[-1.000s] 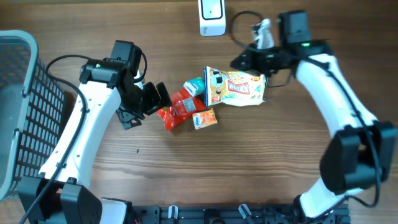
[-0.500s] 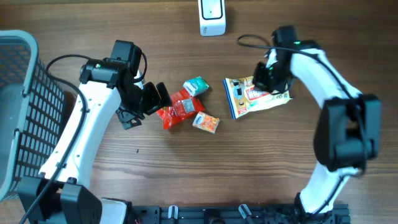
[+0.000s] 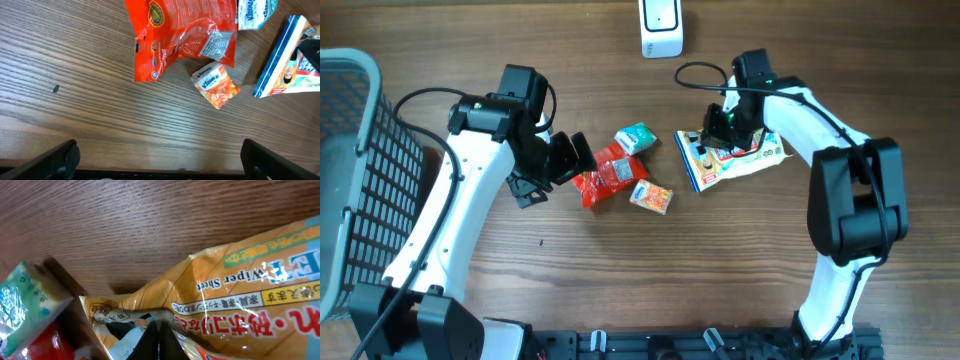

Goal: Scan the item barcode

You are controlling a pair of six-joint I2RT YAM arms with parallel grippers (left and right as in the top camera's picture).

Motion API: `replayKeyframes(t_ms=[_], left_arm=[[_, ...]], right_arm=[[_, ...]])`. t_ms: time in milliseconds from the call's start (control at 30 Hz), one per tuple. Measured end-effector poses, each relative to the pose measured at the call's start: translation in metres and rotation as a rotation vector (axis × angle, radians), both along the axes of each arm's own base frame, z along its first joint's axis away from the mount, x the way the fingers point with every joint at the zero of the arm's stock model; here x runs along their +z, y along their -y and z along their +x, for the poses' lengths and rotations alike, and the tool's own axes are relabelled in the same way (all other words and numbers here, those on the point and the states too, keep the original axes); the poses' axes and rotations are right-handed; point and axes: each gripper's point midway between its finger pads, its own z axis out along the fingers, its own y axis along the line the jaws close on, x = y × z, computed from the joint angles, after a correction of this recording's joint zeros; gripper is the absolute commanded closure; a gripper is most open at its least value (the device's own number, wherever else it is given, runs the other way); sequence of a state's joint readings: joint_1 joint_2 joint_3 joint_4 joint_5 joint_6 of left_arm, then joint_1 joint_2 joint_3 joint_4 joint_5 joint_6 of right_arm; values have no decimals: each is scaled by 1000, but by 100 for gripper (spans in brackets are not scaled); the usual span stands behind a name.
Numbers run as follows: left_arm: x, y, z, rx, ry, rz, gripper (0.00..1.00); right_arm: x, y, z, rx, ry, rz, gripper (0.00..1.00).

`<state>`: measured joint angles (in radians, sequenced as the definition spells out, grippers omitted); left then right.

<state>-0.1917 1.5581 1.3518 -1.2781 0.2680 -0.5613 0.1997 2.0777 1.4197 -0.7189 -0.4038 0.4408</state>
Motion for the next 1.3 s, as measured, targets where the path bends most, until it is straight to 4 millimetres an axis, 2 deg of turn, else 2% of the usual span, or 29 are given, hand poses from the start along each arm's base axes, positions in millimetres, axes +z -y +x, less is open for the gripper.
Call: replayKeyframes(t_ms=[67,167,233,300,333,400,533,600,700,767,800,833,933,967,1000,1133,1200,1267,1300], left_arm=[[0,0,0,0,0,0,0],[0,0,0,0,0,0,0],[0,0,0,0,0,0,0],[0,0,0,0,0,0,0],[0,0,0,0,0,0,0],[0,0,0,0,0,0,0],[0,0,0,0,0,0,0],[0,0,0,0,0,0,0],[0,0,0,0,0,0,0],[0,0,0,0,0,0,0],[0,0,0,0,-1,0,0],[0,0,0,0,1,0,0],[0,0,0,0,0,0,0],[0,0,0,0,0,0,0],[0,0,0,0,0,0,0],[0,0,0,0,0,0,0],[0,0,0,0,0,0,0],[0,0,0,0,0,0,0],[0,0,0,0,0,0,0]], right_arm=[[5,5,-14,7,-71,-16,96],[40,20,-4,-1,-40,-25,96],[87,50,17,-76,88,-64,96],[103,83,28,-166,143,-117,96],[96,95,33,-196,158,-144,96],[80,96,33,-203,148,-161,96],[19,114,17,-268,10,-280,96],[5,125,15,-290,-18,-326,96],[2,144,9,-323,-43,-397,96],[6,160,-13,-326,-135,-465,96],[13,166,-16,-332,-153,-479,96],[26,170,-18,-336,-169,-488,96],[86,173,-16,-313,-95,-487,96],[93,173,-18,-309,-85,-481,96],[89,171,-19,-308,-78,-470,96],[18,163,-52,-275,-164,-449,96],[3,161,-69,-279,-212,-450,96],[3,165,-72,-295,-225,-471,96],[4,169,-81,-305,-258,-503,96]])
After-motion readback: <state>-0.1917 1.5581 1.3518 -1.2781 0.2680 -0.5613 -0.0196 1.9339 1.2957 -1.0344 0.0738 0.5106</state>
